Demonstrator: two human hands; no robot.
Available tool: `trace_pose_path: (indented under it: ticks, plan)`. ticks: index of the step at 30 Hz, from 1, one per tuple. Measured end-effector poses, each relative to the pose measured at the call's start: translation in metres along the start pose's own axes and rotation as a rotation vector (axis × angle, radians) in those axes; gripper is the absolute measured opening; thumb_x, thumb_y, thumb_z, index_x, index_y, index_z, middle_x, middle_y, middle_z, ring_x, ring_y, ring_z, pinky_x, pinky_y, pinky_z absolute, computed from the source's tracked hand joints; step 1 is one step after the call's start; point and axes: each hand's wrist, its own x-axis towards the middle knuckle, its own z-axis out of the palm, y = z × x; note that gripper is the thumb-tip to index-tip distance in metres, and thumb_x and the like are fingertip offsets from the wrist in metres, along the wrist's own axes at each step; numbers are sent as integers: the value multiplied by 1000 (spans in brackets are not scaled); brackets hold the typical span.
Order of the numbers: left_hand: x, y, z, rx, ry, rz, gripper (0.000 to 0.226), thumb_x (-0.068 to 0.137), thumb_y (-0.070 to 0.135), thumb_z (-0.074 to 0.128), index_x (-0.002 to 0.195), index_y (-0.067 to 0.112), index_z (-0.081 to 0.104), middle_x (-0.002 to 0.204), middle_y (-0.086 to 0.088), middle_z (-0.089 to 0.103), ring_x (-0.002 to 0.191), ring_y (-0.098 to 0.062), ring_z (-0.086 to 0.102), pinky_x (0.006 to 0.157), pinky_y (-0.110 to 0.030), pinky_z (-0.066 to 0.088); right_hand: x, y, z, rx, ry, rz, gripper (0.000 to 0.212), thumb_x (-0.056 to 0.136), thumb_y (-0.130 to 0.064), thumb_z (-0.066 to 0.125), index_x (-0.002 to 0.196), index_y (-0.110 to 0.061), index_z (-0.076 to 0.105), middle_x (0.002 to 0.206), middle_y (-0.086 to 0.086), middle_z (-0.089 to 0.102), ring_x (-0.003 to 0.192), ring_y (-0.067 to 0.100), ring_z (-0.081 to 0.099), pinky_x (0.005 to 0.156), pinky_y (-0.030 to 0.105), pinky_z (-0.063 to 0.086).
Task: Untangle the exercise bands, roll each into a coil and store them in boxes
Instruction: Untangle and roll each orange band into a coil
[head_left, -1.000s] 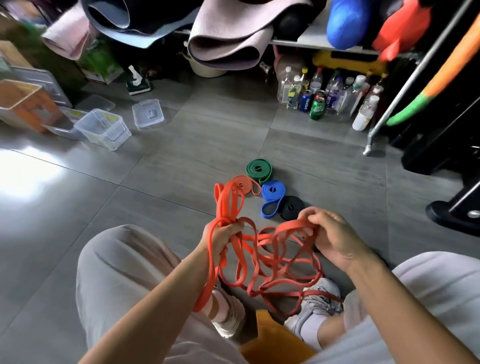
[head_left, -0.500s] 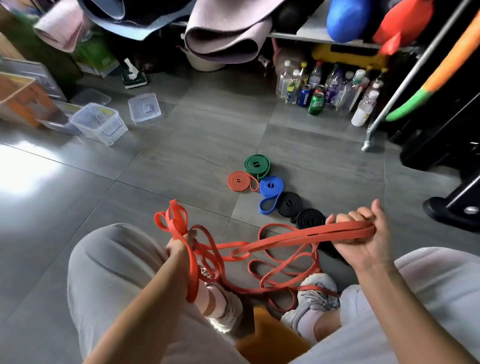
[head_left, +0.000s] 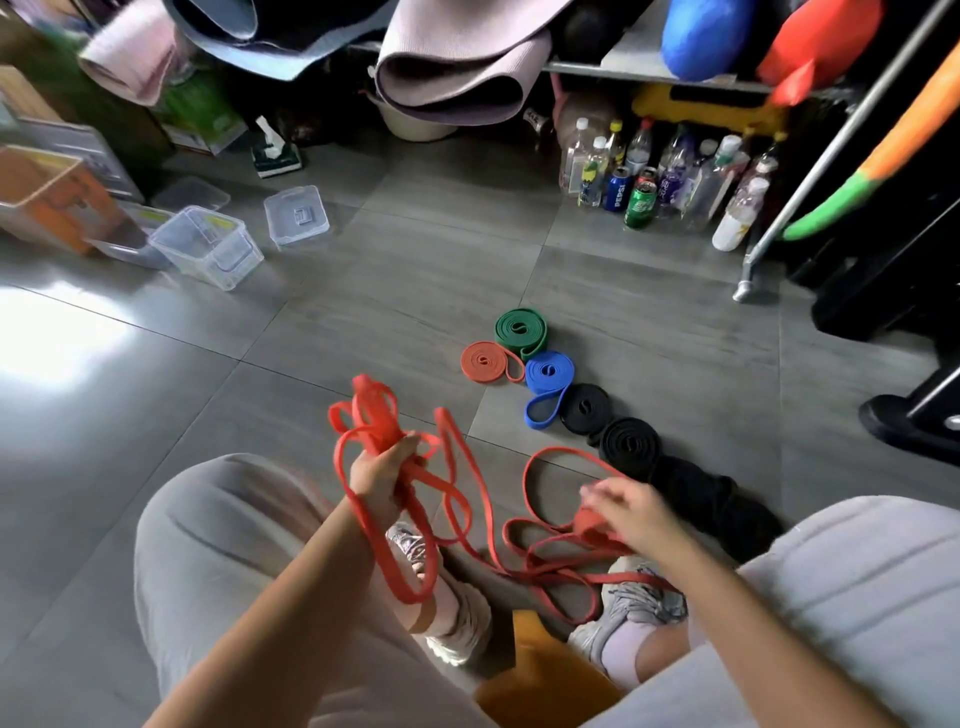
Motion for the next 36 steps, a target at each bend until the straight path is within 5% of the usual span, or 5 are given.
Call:
trace_pose_path:
  ticks: [6,20,25,29,36]
  plan:
    - [-17,27,17,322,-64,147,11,80,14,72,79,13,62,56,-3,48,44,-14,42,41,-21,29,-3,-18,19,-694,-245,-122,34,83,-47,59,108,-25,67,124,3,53,115,19,53,92,27,39]
    - [-96,101,51,177,-325,333,12,84,2,63,92,11,66,54,1,58,41,-6,48,38,-16,38,5,-70,12,-280,-94,-154,42,80,-31,65,121,-23,57,111,-4,60,103,13,58,80,23,39]
    - [-107,109,54,671,-563,586,26,78,2,73,81,23,58,50,21,58,47,11,49,49,-5,37,6,-108,8,261,85,-219,32,84,0,49,83,-30,60,89,-3,64,77,8,67,77,24,52]
    - [-103,99,60,760,-591,362,4,92,9,56,89,11,57,48,13,61,48,4,59,50,-14,49,2,-122,-13,267,267,-241,39,87,2,42,71,-27,61,76,-5,65,58,3,65,56,17,46]
    - [-110,76,64,1141,-497,711,47,72,17,80,115,21,63,84,18,61,84,-14,65,80,-17,47,-19,-134,-37,475,202,-212,51,95,-48,40,66,-23,73,71,-2,73,63,10,67,56,17,48]
